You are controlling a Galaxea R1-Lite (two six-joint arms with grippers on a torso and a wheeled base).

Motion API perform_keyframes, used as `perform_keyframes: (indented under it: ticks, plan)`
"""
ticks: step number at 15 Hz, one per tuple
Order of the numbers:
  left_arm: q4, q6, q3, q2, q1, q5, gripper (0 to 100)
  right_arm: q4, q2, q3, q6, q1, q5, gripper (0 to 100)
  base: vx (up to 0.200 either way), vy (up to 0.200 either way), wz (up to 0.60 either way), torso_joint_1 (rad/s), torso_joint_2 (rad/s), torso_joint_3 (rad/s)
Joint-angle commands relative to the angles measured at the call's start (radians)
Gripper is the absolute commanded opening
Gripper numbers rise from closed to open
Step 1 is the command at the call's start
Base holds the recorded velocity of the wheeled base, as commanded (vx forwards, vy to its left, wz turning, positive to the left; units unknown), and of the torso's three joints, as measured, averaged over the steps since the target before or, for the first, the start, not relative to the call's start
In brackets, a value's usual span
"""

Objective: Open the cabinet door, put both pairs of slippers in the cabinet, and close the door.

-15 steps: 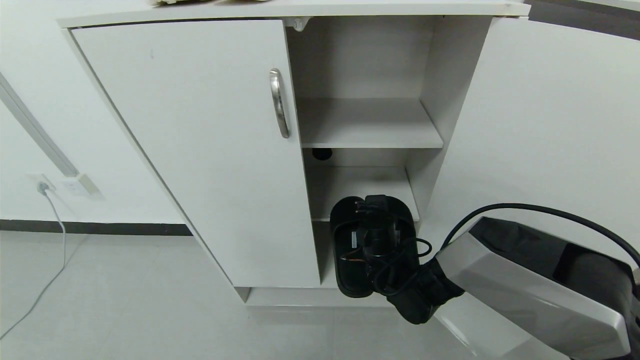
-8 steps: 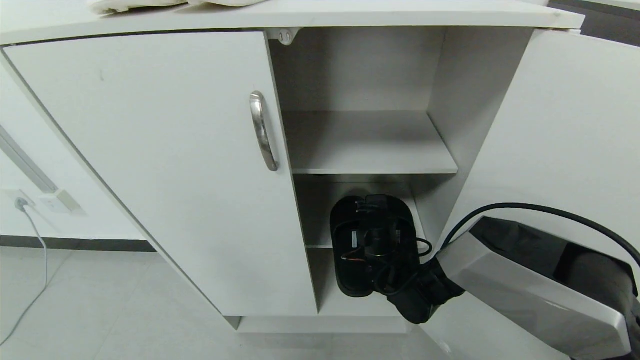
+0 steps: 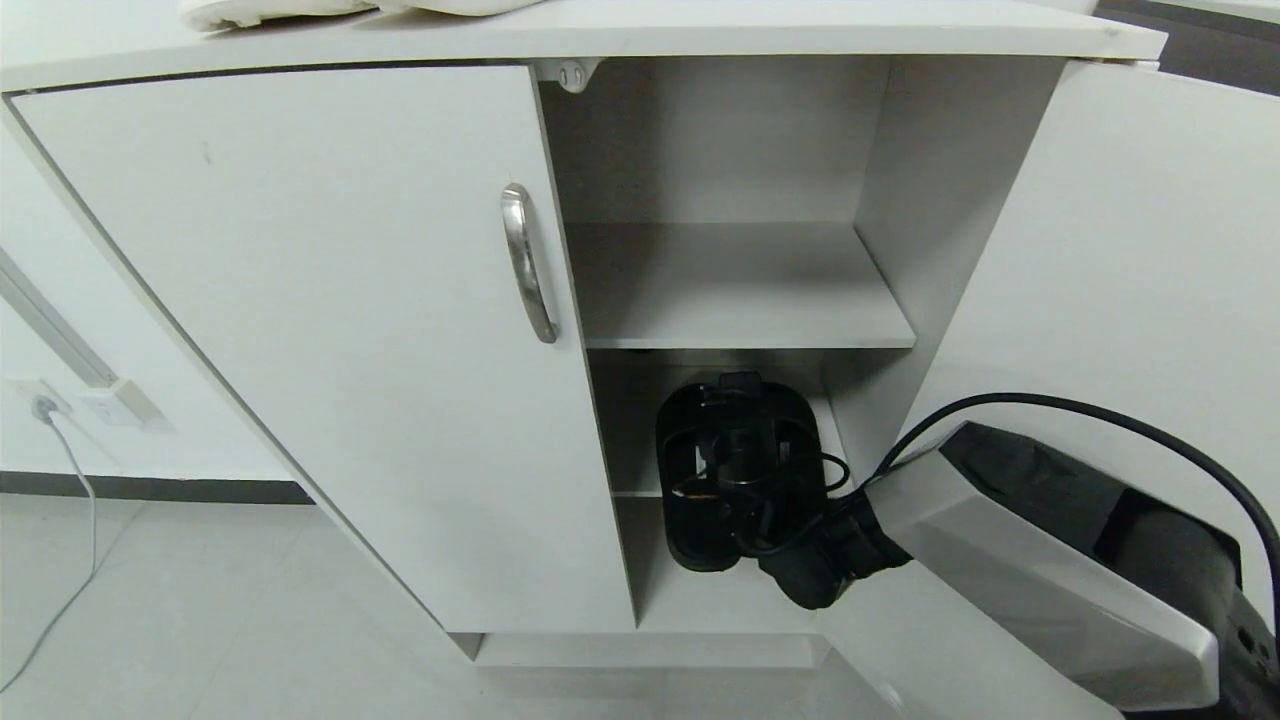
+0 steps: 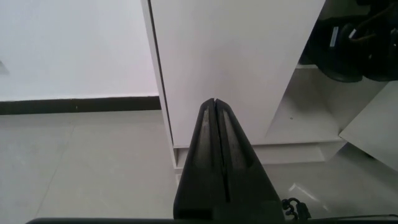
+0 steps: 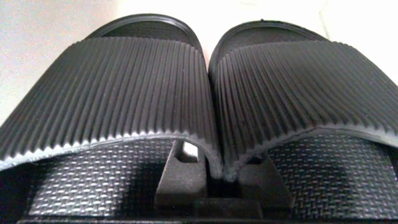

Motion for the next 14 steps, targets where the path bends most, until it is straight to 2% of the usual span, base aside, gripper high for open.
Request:
perform_keyframes:
  ticks: [1, 11, 14]
  plan:
    - [0.0, 0.0, 0.0, 0.001, 0.0, 0.0, 0, 0.049, 0.049, -0.109, 0.001, -0.016, 0.0, 0, 0.0, 0.0, 0.0, 0.0, 0.0, 0.0]
    - [0.0, 0.0, 0.0, 0.001, 0.0, 0.0, 0, 0.241, 0.186, -0.437, -0.002, -0.066, -0.006, 0, 0.0, 0.0, 0.0, 0.0, 0.0, 0.0]
    - [0.0, 0.0, 0.0, 0.0, 0.0, 0.0, 0, 0.284, 0.207, -0.458, -0.002, -0.072, -0.006, 0, 0.0, 0.0, 0.0, 0.0, 0.0, 0.0]
